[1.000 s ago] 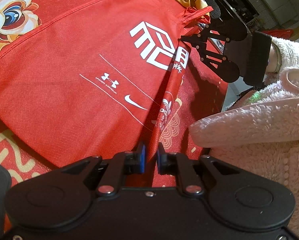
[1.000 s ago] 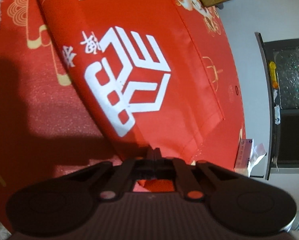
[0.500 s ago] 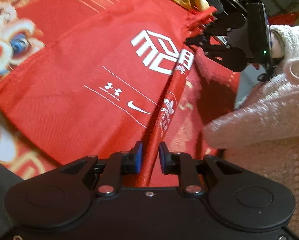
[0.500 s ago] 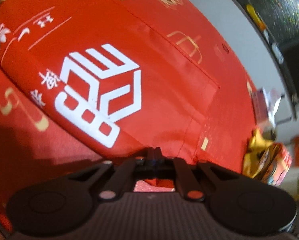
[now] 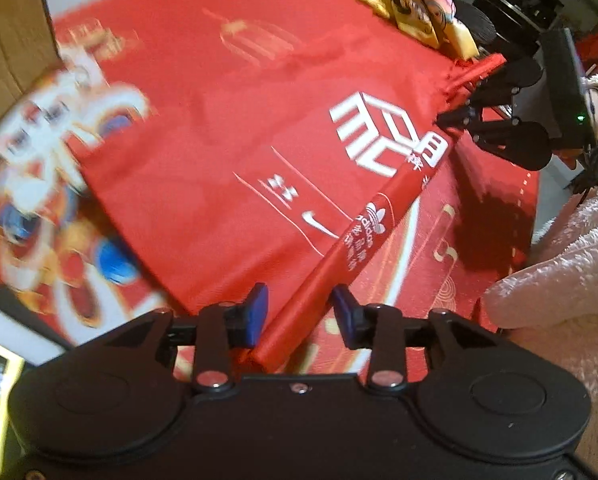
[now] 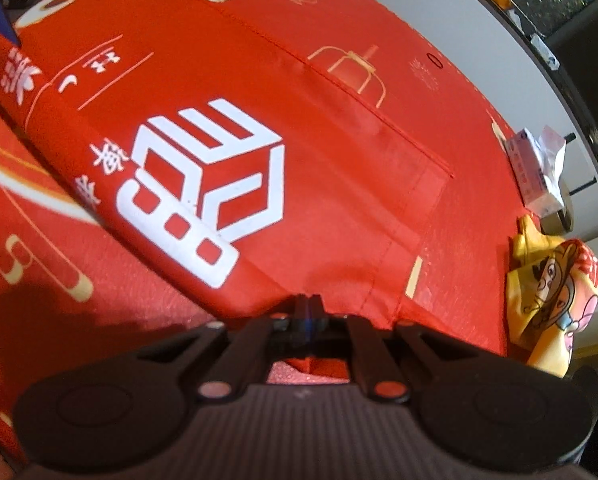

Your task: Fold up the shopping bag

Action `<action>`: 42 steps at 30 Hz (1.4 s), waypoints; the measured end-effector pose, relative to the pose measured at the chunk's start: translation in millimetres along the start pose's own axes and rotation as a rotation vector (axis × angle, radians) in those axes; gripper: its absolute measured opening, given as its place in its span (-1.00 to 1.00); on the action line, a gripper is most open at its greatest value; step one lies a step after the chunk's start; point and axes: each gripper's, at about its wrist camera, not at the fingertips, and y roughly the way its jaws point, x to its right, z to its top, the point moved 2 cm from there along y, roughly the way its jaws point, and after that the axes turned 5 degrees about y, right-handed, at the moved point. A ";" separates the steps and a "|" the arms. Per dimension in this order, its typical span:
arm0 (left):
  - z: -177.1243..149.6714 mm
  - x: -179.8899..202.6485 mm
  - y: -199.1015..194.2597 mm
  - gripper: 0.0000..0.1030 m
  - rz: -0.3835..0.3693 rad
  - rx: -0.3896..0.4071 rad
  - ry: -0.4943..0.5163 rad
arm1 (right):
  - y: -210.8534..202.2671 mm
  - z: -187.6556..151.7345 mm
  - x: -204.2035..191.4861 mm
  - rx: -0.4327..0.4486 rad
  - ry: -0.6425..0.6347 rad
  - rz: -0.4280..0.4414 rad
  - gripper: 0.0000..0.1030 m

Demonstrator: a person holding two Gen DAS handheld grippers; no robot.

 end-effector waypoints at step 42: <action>-19.4 68.6 -2.0 -0.80 0.145 0.189 0.065 | -3.8 -1.8 -0.4 -0.002 -0.029 0.009 -0.91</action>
